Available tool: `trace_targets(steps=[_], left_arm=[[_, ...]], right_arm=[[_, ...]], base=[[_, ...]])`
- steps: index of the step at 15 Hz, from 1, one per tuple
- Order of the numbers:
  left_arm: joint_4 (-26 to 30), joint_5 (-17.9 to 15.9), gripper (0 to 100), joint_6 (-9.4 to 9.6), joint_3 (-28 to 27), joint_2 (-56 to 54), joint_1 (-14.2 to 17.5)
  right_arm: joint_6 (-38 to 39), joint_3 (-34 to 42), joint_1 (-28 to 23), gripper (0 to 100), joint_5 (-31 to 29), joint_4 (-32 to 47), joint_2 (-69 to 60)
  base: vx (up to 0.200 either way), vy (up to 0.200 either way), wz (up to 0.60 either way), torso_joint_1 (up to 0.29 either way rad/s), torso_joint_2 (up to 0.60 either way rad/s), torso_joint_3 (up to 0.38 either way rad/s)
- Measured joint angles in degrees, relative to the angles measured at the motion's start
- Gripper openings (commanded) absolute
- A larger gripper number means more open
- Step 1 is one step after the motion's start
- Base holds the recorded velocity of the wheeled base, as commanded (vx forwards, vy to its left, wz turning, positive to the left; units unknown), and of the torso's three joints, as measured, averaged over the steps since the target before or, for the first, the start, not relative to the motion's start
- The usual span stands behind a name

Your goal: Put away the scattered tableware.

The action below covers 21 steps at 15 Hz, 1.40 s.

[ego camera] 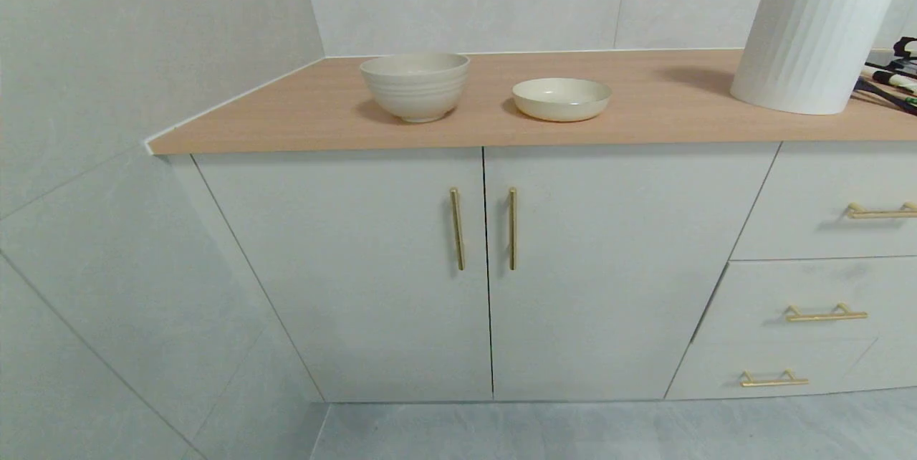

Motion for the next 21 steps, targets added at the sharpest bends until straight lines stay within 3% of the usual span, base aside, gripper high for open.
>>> trace_targets(steps=[2, 5, 8, 11, 16, 21], left_arm=[[0.00, 0.00, 100, 0.00, 0.00, 0.00, -0.02], [0.00, 0.00, 100, 0.00, 0.00, 0.00, 0.00], [0.00, 0.00, 100, 0.00, 0.00, 0.00, -0.02], [0.00, 0.00, 100, 0.00, 0.00, 0.00, -0.02], [0.00, 0.00, 100, 0.00, 0.00, 0.00, -0.02], [-0.02, 0.00, 100, 0.00, 0.00, 0.00, -0.02]], right_arm=[[1.45, -5.27, -0.12, 100, 7.80, 1.54, 1.90], [2.02, -8.57, 0.67, 100, 13.81, 2.00, 12.71], [2.71, -13.09, 6.11, 100, 16.97, -1.49, 30.88], [4.68, -19.02, 14.18, 100, 18.12, -11.64, 51.41], [12.58, -29.99, 26.48, 100, 18.60, -36.44, 83.44], [16.07, -44.84, 31.79, 100, 18.42, -43.45, 104.08]], base=[[0.000, 0.000, 0.00, 0.000, 0.00, 0.000], [0.000, 0.000, 0.00, 0.000, 0.00, 0.000], [0.000, 0.000, 0.00, 0.000, 0.00, 0.000], [0.000, 0.000, 0.00, 0.000, 0.00, 0.000], [0.000, 0.000, 0.00, 0.000, 0.00, 0.000], [0.000, 0.000, 0.00, 0.000, 0.00, 0.000]])
